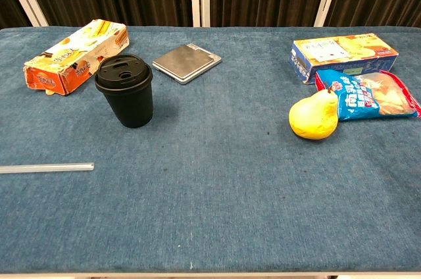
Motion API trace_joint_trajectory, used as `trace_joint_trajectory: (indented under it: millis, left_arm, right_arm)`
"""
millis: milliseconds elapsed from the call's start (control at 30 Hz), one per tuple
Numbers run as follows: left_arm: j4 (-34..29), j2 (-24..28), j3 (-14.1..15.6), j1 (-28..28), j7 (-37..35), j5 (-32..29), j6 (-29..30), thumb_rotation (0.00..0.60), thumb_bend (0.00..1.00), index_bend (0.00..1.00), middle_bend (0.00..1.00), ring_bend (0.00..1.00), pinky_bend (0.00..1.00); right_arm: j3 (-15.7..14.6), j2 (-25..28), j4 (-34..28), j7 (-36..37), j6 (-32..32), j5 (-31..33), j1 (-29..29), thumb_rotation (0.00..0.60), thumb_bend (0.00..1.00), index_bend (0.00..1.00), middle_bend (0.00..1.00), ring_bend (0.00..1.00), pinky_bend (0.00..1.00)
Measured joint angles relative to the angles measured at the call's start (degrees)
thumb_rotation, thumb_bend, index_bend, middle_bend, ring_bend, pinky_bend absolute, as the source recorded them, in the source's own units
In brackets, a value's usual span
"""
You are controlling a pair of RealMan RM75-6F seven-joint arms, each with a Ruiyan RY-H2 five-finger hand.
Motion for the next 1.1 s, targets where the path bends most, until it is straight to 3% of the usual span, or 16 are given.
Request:
trace_joint_trajectory:
  millis: [133,467,600,833,1100]
  left_arm:
    - [-0.1,-0.1,0.0,-0.3,1.3,0.0,-0.3,0.6,0.14,0.19,0.2,0.08,0.0]
    - [-1.6,-2.3,0.7,-2.1,10.3,2.5,-2.1,0.6,0.18,0.33,0.23,0.14,0.0]
    - [-2.4,-4.5,1.5,-3.3,16.7,3.8,-4.3,0.6,0.2,0.38,0.24,0.15,0.0]
    - [-4.3,-9.9,2.4,-6.4,25.2,4.2,-10.5,0.6,0.23,0.38,0.24,0.14,0.0]
    - [-5.3,-15.4,1.7,-9.1,31.7,0.3,-15.5,0.6,0.24,0.4,0.24,0.13,0.0]
  right_arm:
    - [0.2,0.3,-0.2,-0.1,1.0,0.0,-0.3,0.6,0.2,0.02,0.12,0.0,0.11]
    - [0.3,1.4,-0.7,0.0,3.6,-0.5,-1.5,0.6,0.2,0.02,0.12,0.0,0.11]
    - [0.1,1.5,-0.5,0.2,3.6,-0.5,-1.7,0.6,0.2,0.02,0.12,0.0,0.11]
    - [-0.2,1.5,-0.4,0.3,3.3,-0.5,-1.8,0.6,0.2,0.03,0.12,0.0,0.11]
    - [-0.2,1.7,-0.3,0.6,3.3,0.2,-2.2,0.6,0.2,0.03,0.12,0.0,0.11]
